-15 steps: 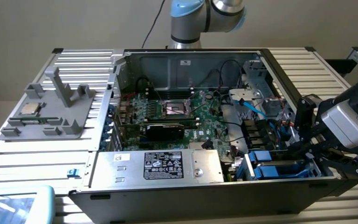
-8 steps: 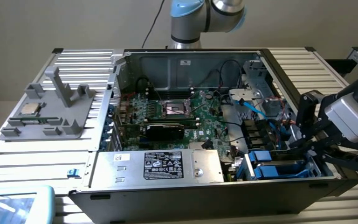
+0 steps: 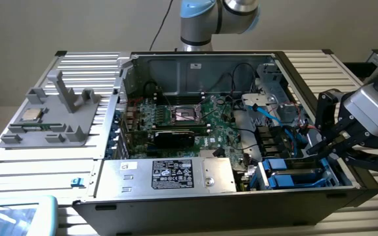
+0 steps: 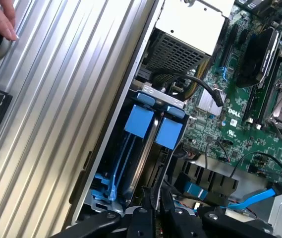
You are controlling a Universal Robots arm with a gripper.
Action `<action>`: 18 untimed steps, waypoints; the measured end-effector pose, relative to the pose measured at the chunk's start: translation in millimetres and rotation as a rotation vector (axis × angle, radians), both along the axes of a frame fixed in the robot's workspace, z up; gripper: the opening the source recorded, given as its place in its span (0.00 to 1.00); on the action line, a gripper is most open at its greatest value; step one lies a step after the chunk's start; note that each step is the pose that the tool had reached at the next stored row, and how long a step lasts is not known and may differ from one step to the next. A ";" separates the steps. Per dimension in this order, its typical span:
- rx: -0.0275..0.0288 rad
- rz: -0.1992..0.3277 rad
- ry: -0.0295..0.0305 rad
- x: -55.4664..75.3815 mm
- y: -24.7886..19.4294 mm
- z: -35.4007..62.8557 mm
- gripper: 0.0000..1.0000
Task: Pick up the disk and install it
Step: 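Insert the first disk wire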
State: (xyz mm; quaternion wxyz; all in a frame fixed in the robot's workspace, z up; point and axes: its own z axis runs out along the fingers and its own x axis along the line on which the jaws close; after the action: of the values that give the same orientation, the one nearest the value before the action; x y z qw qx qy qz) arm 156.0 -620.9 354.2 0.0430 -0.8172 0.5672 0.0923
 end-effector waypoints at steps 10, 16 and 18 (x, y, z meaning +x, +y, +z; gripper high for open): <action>-0.1033 0.000 -0.0065 -8.3 9.7 2.0 0.16; -0.1547 0.001 -0.0065 -11.2 17.3 8.0 0.16; -0.1764 0.001 -0.0065 -11.4 21.1 9.8 0.16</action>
State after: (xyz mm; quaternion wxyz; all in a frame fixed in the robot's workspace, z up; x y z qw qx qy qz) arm 144.6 -599.8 364.0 -0.0273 -0.8183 0.5728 0.0393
